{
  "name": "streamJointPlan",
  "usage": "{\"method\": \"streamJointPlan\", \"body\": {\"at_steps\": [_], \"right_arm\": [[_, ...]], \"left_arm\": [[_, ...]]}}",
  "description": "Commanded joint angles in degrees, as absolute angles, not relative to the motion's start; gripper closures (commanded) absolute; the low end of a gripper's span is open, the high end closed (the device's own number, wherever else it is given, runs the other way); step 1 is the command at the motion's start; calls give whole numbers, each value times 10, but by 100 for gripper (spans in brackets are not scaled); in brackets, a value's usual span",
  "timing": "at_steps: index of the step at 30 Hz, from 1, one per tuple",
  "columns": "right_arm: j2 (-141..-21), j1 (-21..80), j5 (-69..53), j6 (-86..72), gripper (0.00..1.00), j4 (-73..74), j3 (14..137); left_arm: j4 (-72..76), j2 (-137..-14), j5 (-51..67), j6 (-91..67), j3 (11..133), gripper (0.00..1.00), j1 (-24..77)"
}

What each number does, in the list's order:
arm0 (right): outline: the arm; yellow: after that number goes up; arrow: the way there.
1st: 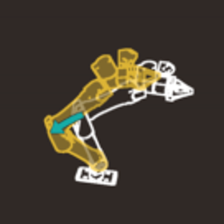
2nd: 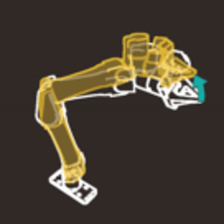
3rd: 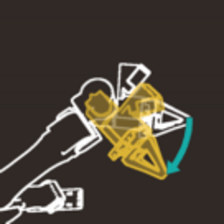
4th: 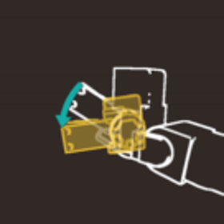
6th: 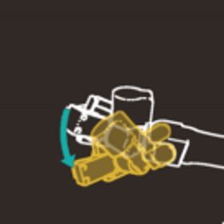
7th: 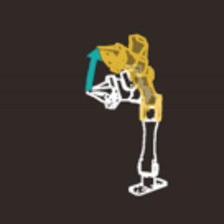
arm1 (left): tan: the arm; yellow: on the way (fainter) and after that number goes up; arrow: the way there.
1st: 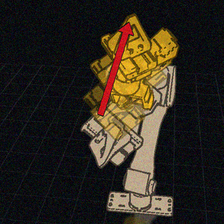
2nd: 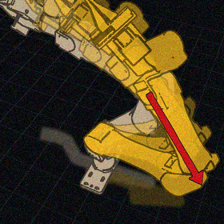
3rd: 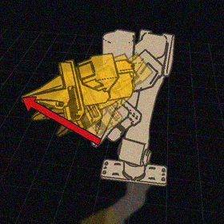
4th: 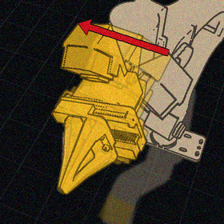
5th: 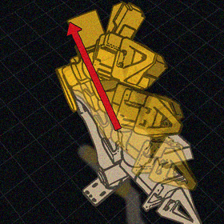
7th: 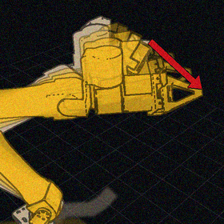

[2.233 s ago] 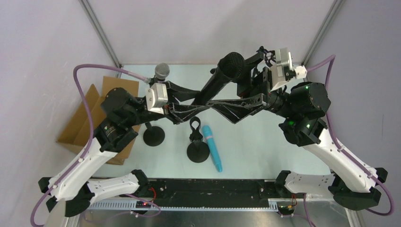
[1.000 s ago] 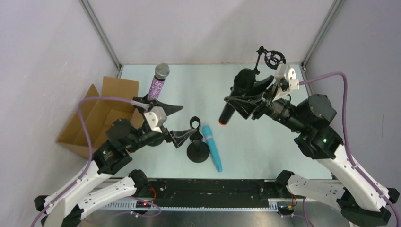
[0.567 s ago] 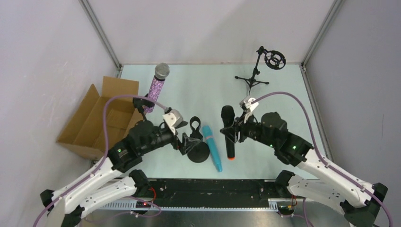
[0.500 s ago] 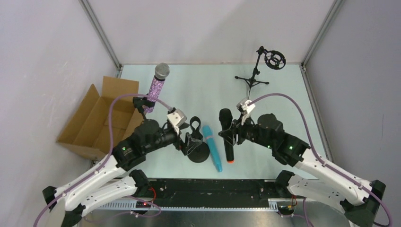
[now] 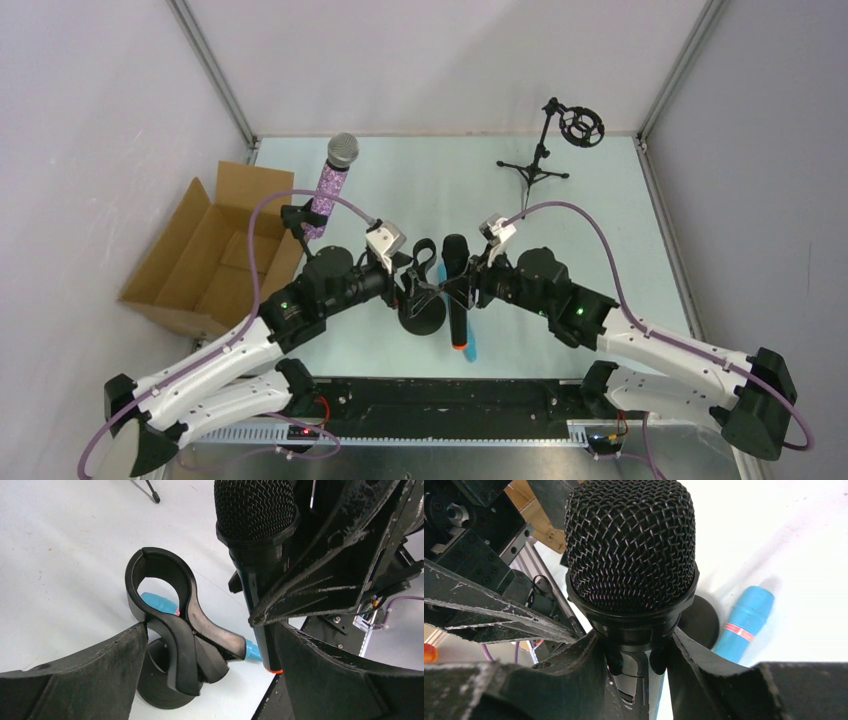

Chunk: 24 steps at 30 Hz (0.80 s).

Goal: Attach the microphones to the stand

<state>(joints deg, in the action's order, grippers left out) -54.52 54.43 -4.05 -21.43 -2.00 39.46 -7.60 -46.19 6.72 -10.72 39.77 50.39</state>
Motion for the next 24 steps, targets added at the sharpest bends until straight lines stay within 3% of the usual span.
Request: {"method": "streamJointPlan", "body": {"at_steps": [1, 12, 16, 22, 24], "right_arm": [[-538, 560, -17, -241, 100, -113, 388], [-436, 525, 17, -240, 100, -24, 361], [-398, 500, 28, -258, 100, 15, 326], [-382, 453, 8, -270, 100, 29, 291], [-382, 441, 7, -266, 100, 29, 288]], "left_arm": [[-32, -467, 82, -130, 417, 0, 505], [-32, -468, 49, -44, 372, 2, 505], [-29, -472, 31, -27, 373, 13, 506], [-31, -468, 12, -6, 379, 47, 506], [-32, -468, 18, -3, 382, 51, 506]]}}
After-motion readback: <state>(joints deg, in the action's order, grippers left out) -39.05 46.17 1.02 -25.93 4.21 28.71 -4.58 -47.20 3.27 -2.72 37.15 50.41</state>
